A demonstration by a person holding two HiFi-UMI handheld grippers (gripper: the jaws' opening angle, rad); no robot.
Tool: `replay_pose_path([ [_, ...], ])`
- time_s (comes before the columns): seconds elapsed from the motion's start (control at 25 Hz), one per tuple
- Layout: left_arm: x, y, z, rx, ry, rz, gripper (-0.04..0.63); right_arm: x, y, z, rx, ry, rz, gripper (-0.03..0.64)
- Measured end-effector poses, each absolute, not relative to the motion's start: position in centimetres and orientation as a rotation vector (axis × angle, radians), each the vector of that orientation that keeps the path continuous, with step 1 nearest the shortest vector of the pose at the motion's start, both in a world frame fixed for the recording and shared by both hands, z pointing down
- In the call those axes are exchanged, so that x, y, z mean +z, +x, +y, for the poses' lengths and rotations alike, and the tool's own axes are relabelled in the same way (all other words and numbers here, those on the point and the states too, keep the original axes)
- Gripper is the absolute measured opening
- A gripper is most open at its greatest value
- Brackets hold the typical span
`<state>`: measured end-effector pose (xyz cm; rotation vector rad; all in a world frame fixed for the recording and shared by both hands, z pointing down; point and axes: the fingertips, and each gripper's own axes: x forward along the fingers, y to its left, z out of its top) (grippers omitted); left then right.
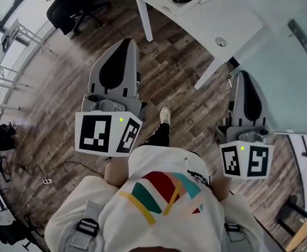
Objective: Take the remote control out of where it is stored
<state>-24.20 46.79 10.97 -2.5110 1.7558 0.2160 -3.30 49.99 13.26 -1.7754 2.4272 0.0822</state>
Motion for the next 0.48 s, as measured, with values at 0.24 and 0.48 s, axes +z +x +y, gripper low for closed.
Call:
replay_pose_path([
  [0.24, 11.3, -25.9, 42.2, 0.190, -2.518, 1.781, 0.005, 13.6, -5.4, 44.7, 0.038, -1.752, 2.471, 0.000],
  [0.48, 12.4, -27.4, 36.9, 0.184, -2.563, 1.808, 0.005, 13.9, -6.9, 39.5, 0.020, -1.768, 2.497, 0.000],
])
